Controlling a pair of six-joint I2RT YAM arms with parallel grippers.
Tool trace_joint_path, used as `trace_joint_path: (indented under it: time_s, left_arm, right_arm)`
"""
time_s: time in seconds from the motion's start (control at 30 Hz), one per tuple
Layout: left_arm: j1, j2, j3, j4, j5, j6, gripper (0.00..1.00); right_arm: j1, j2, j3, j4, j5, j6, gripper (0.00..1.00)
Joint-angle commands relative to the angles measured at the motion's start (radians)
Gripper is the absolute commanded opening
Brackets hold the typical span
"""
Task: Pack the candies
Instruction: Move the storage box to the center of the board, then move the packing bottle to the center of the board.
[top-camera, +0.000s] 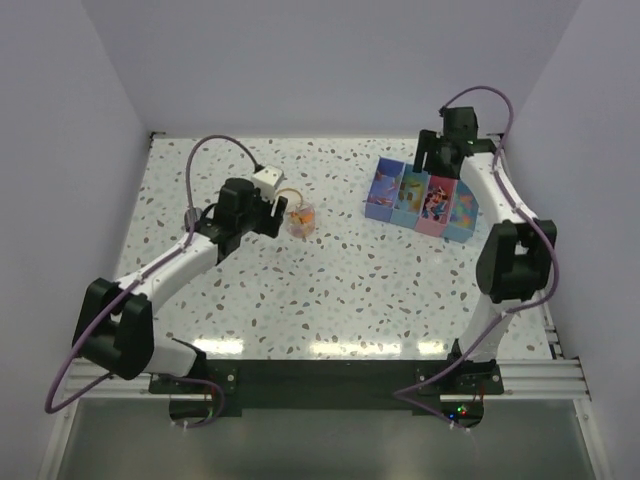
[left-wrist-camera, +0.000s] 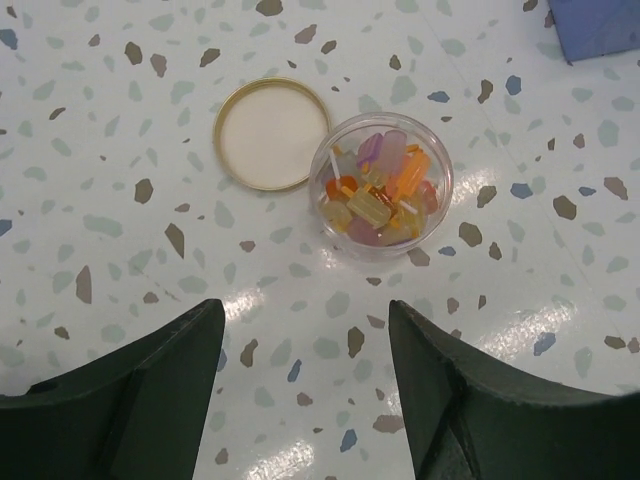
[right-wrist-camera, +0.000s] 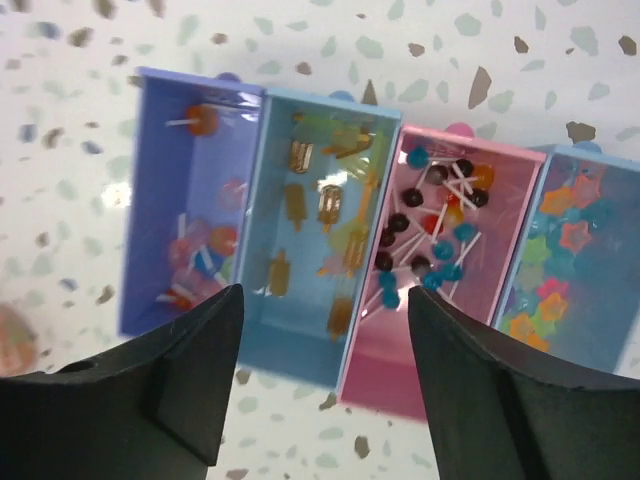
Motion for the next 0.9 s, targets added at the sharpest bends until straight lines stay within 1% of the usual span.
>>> trace_joint_path:
  time_s: [0.0, 0.07, 0.1, 0.17, 0.2, 0.37, 0.4, 0.47, 0.63, 0.7, 0.77, 0.8, 0.83, 0.87]
  left_arm:
    - [-0.006, 0.077, 0.11, -0.006, 0.076, -0.036, 0.71]
    - [-0.006, 0.139, 0.173, -0.033, 0.098, -0.036, 0.7]
    - [-0.006, 0.157, 0.191, -0.041, 0.102, -0.035, 0.68]
    - [-0.006, 0.208, 0.242, -0.067, 0.115, -0.035, 0.65]
    - [-0.006, 0.241, 0.274, -0.076, 0.119, -0.033, 0.63]
    - [-0.005, 0.335, 0.368, -0.153, 0.152, -0.033, 0.57]
    - [-0.006, 0.366, 0.391, -0.161, 0.153, -0.035, 0.55]
    - [-0.006, 0.392, 0.412, -0.181, 0.136, -0.036, 0.52]
    - [-0.006, 0.473, 0.472, -0.208, 0.1, -0.035, 0.38]
    - [-0.006, 0.495, 0.481, -0.215, 0.09, -0.022, 0.35]
    - [-0.006, 0.504, 0.485, -0.219, 0.096, -0.018, 0.34]
    - [-0.006, 0.506, 0.483, -0.221, 0.102, -0.015, 0.25]
    - [-0.006, 0.506, 0.48, -0.224, 0.113, -0.015, 0.2]
    - [-0.009, 0.501, 0.475, -0.222, 0.113, -0.015, 0.18]
  right_arm:
    - [0.004, -0.236, -0.143, 0.013, -0.132, 0.052, 0.72]
    - [0.017, -0.314, -0.222, 0.027, -0.164, 0.067, 0.75]
    - [0.024, -0.385, -0.292, 0.039, -0.193, 0.073, 0.77]
    - [0.043, -0.442, -0.355, 0.042, -0.207, 0.083, 0.78]
    - [0.047, -0.5, -0.415, 0.05, -0.218, 0.092, 0.78]
    - [0.05, -0.625, -0.544, 0.056, -0.271, 0.116, 0.78]
    - [0.05, -0.635, -0.57, 0.057, -0.274, 0.116, 0.78]
    - [0.05, -0.665, -0.587, 0.061, -0.277, 0.112, 0.78]
    - [0.05, -0.68, -0.604, 0.051, -0.268, 0.084, 0.78]
    - [0.051, -0.689, -0.61, 0.054, -0.27, 0.078, 0.78]
    - [0.05, -0.692, -0.615, 0.056, -0.271, 0.073, 0.78]
    - [0.05, -0.692, -0.618, 0.057, -0.276, 0.07, 0.78]
    - [0.05, -0.694, -0.619, 0.062, -0.277, 0.07, 0.78]
    - [0.05, -0.694, -0.621, 0.064, -0.281, 0.067, 0.78]
